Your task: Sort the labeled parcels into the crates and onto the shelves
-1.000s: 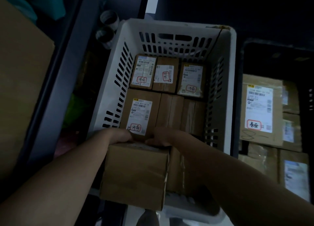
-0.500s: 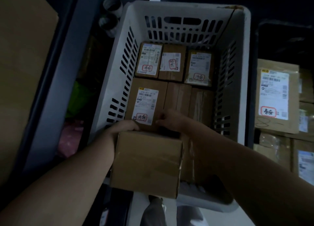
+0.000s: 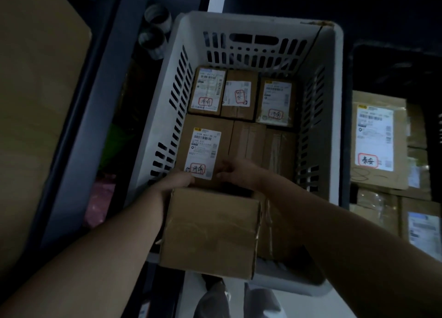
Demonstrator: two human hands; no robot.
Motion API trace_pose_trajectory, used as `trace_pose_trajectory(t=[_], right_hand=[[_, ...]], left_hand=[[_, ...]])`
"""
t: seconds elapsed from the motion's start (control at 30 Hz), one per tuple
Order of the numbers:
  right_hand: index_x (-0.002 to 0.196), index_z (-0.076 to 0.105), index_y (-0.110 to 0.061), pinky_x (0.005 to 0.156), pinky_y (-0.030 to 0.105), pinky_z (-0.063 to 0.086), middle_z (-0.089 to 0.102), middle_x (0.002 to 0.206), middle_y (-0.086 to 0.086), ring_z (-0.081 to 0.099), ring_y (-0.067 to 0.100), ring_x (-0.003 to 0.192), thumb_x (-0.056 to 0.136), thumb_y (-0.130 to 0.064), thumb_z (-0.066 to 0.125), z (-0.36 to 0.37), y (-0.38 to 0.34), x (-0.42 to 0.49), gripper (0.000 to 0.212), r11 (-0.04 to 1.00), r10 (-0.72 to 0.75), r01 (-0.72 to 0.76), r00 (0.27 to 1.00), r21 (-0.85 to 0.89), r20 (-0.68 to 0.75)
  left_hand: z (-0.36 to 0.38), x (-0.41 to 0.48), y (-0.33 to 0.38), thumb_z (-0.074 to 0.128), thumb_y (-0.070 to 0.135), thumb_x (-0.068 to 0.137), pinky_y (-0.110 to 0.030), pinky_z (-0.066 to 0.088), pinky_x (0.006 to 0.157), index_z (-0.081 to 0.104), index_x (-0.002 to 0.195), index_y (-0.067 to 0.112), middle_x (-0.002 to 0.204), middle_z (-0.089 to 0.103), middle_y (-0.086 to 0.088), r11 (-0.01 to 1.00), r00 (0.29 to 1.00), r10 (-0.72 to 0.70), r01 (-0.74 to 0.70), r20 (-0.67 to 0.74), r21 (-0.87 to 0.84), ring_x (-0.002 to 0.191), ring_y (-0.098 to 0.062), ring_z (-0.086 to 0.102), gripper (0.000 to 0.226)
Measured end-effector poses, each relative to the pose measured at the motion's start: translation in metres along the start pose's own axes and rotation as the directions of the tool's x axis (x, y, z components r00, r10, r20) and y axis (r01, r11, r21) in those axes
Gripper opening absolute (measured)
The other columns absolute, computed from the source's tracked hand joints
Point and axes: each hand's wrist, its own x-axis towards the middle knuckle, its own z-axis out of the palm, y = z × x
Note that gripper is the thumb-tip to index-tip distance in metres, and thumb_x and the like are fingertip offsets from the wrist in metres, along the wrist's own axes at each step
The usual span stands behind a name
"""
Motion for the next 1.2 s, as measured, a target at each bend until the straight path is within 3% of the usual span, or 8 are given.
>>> trace_pose_trajectory(t=[0.17,0.3,0.4,0.53,0.7,0.93,1.1,1.2], right_hand=[[0.132,0.055,-0.01,0.085,0.025,0.039,0.06,0.124,0.007,0.055,0.019,0.106,0.096,-0.024,0.057,-0.008,-0.012,-0.027,0.039,0.997,-0.021,0.026,0.997,-0.07,0.073],[0.133,0.057,-0.011,0.1,0.032,0.041,0.059,0.132,0.008,0.054,0.024,0.12,0.096,-0.028,0.055,-0.012,-0.025,-0.05,0.04,0.994,-0.011,0.024,0.993,-0.105,0.117],[0.135,0.055,-0.012,0.1,0.028,0.037,0.056,0.137,0.006,0.051,0.022,0.124,0.099,-0.032,0.05,-0.014,-0.037,-0.069,0.042,0.993,-0.021,0.032,0.995,-0.111,0.102],[0.139,0.049,-0.017,0.099,0.029,0.04,0.054,0.138,0.004,0.049,0.023,0.128,0.095,-0.043,0.053,-0.02,-0.045,-0.101,0.052,0.998,-0.031,0.024,0.994,0.062,0.103],[0.149,0.032,-0.023,0.088,0.038,0.053,0.04,0.149,0.009,0.052,0.034,0.124,0.083,-0.057,0.063,-0.021,-0.036,-0.124,0.08,0.97,0.206,-0.23,0.946,0.071,0.248],[0.126,0.052,-0.007,0.06,0.028,0.06,0.059,0.119,0.017,0.067,0.028,0.092,0.088,-0.044,0.064,-0.014,-0.028,-0.129,0.055,0.945,0.106,-0.1,0.994,0.311,-0.004],[0.142,0.04,-0.015,0.088,0.033,0.051,0.048,0.14,0.012,0.053,0.03,0.121,0.092,-0.042,0.06,-0.037,-0.052,-0.131,0.061,0.976,-0.004,0.071,0.952,0.206,-0.307],[0.145,0.034,-0.018,0.085,0.029,0.042,0.046,0.143,0.01,0.05,0.029,0.124,0.093,-0.042,0.059,-0.052,-0.065,-0.132,0.063,0.97,-0.06,0.155,0.899,0.188,-0.435]], left_hand=[[-0.01,-0.026,0.014,0.053,0.016,0.096,-0.032,0.036,0.107,0.044,0.138,0.006,0.139,0.048,-0.011,0.993,0.993,0.114,-0.113,0.041,-0.033,0.125,-0.029,0.047,0.044],[-0.014,-0.048,0.019,0.057,0.016,0.093,-0.032,0.044,0.094,0.052,0.131,0.005,0.131,0.056,-0.016,0.989,0.991,0.13,-0.129,0.009,-0.075,0.116,-0.03,0.054,0.039],[-0.014,-0.065,0.016,0.058,0.018,0.093,-0.031,0.05,0.075,0.057,0.124,0.009,0.102,0.064,-0.013,0.985,0.991,0.128,-0.121,0.05,-0.126,0.09,-0.028,0.061,0.032],[-0.014,-0.085,0.014,0.06,0.024,0.092,-0.025,0.047,0.058,0.059,0.11,0.014,0.085,0.062,-0.007,0.972,0.983,0.166,-0.151,0.074,-0.18,0.075,-0.019,0.06,0.021],[-0.016,-0.1,0.009,0.067,0.034,0.086,-0.029,0.049,0.076,0.059,0.12,0.017,0.106,0.065,-0.008,0.971,0.966,0.222,-0.206,0.136,-0.122,0.095,-0.022,0.06,0.039],[-0.013,-0.113,0.0,0.069,0.051,0.078,-0.026,0.042,0.073,0.06,0.105,0.017,0.102,0.057,0.003,0.936,0.937,0.35,-0.35,0.017,0.04,0.094,-0.013,0.052,0.044],[-0.026,-0.135,0.017,0.067,0.051,0.079,-0.028,0.044,0.08,0.062,0.09,0.014,0.097,0.063,-0.002,0.908,0.901,0.402,-0.415,-0.165,-0.054,0.095,-0.021,0.059,0.039],[-0.031,-0.141,0.029,0.065,0.054,0.081,-0.035,0.049,0.085,0.063,0.098,0.007,0.099,0.064,-0.007,0.867,0.844,0.441,-0.488,-0.306,-0.098,0.094,-0.024,0.06,0.05]])
